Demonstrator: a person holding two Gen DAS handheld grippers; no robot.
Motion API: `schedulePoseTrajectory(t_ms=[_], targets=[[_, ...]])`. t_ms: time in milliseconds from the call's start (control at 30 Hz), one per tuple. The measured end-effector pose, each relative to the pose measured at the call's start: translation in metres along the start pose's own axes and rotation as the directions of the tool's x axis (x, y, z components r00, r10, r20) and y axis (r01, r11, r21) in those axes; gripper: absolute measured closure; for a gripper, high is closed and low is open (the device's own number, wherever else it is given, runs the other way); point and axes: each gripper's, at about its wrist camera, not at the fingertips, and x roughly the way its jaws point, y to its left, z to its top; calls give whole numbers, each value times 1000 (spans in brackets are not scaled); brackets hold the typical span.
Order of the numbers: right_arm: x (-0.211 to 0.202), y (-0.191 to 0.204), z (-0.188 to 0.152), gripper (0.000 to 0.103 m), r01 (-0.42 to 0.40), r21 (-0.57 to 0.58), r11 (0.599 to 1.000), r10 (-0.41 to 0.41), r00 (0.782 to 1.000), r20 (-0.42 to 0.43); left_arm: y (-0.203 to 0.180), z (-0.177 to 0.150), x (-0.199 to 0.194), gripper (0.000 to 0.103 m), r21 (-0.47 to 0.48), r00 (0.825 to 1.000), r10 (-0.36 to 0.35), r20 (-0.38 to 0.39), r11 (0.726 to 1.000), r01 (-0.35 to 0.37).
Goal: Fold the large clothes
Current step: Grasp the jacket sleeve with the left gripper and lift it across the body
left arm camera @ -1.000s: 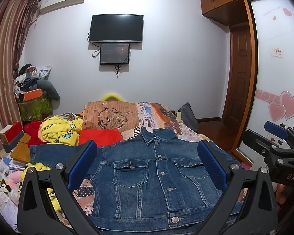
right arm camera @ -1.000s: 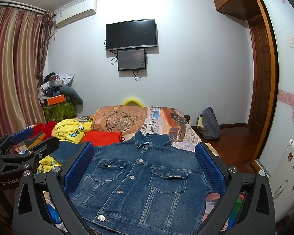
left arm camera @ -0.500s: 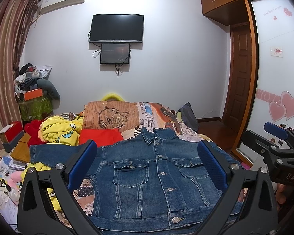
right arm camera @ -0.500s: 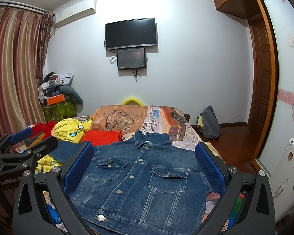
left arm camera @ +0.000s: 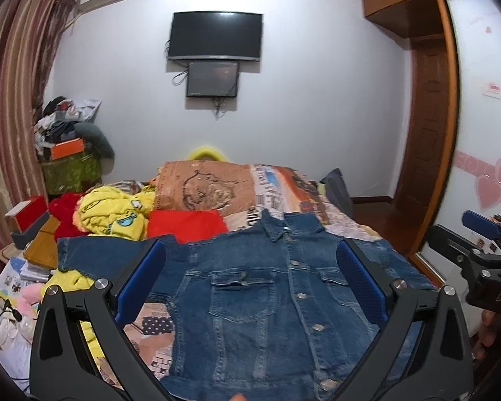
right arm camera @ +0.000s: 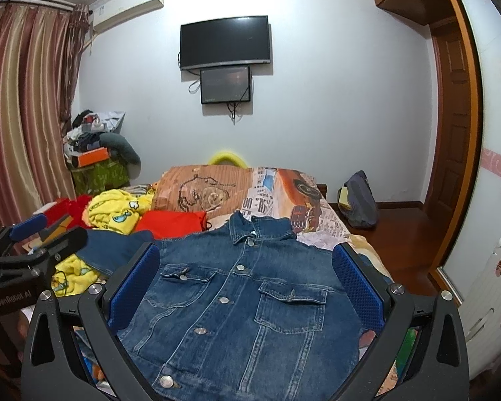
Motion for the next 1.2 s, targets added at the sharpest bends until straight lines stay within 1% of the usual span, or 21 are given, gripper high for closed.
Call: schedulePoseTrajectory(t_ms=[167, 233, 300, 333, 400, 467, 533, 567, 633, 667, 733, 767, 800, 833, 933, 967, 1033, 1067, 1100, 1133, 1200], targets=[[34, -2, 5, 0, 3, -14, 1000, -3, 999, -39, 34, 2, 40, 0, -30, 997, 60, -52, 998, -61], [51, -3, 7, 0, 3, -21, 1000, -4, 998, -60, 59, 1, 62, 0, -67, 991, 119, -67, 990, -124], [70, -3, 7, 0, -3, -26, 1000, 1, 996, -88, 82, -1, 84, 0, -90, 980, 172, -100, 979, -181], [79, -4, 7, 0, -10, -29, 1000, 7, 994, -105, 98, -4, 98, 0, -103, 973, 190, -132, 973, -204], [99, -5, 6, 0, -21, -31, 999, 16, 989, -145, 122, -8, 117, 0, -124, 962, 205, -180, 965, -229], [120, -7, 5, 0, -36, -32, 999, 30, 981, -191, 160, -17, 143, 0, -170, 946, 210, -246, 952, -256], [140, -9, 3, 0, -43, -32, 999, 34, 971, -238, 188, -26, 161, 0, -221, 936, 196, -293, 938, -266], [150, -11, 1, 0, -47, -32, 998, 36, 964, -263, 212, -34, 175, 0, -276, 928, 168, -334, 924, -266], [167, -14, -1, 0, -55, -30, 998, 43, 950, -309, 243, -45, 191, 0, -345, 915, 123, -384, 900, -266], [174, -14, -3, 1, -57, -28, 998, 45, 943, -328, 267, -55, 202, 0, -404, 903, 93, -419, 872, -277], [187, -18, -7, 0, -50, -15, 999, 41, 927, -373, 294, -68, 215, 0, -462, 879, 80, -469, 826, -322], [196, -21, -6, 1, -48, -8, 999, 41, 919, -393, 316, -77, 224, 0, -502, 870, 60, -489, 797, -337], [201, -24, -7, 1, -45, -1, 999, 41, 912, -407, 328, -82, 229, 0, -522, 866, 45, -498, 781, -341], [204, -27, -9, 0, -42, 8, 999, 42, 907, -418, 345, -90, 235, 0, -548, 858, 30, -512, 758, -353], [214, -34, -12, 1, -25, 31, 999, 36, 897, -440, 375, -103, 250, 0, -579, 838, 7, -545, 720, -383], [216, -36, -14, 0, -19, 36, 999, 33, 894, -447, 381, -106, 253, 0, -585, 835, -1, -551, 714, -385], [220, -39, -18, 0, -7, 44, 999, 27, 885, -465, 393, -112, 257, 3, -607, 836, -20, -549, 697, -381], [222, -40, -20, 0, -2, 48, 999, 25, 880, -474, 398, -116, 259, 6, -623, 837, -32, -547, 683, -381], [227, -41, -20, 0, 2, 51, 999, 23, 875, -483, 406, -120, 263, 14, -649, 840, -52, -539, 662, -375], [230, -43, -22, 0, 6, 58, 998, 23, 870, -493, 413, -122, 269, 19, -662, 841, -63, -537, 650, -374], [235, -46, -25, 0, 8, 77, 997, 33, 859, -511, 425, -126, 272, 23, -688, 851, -59, -521, 620, -378]])
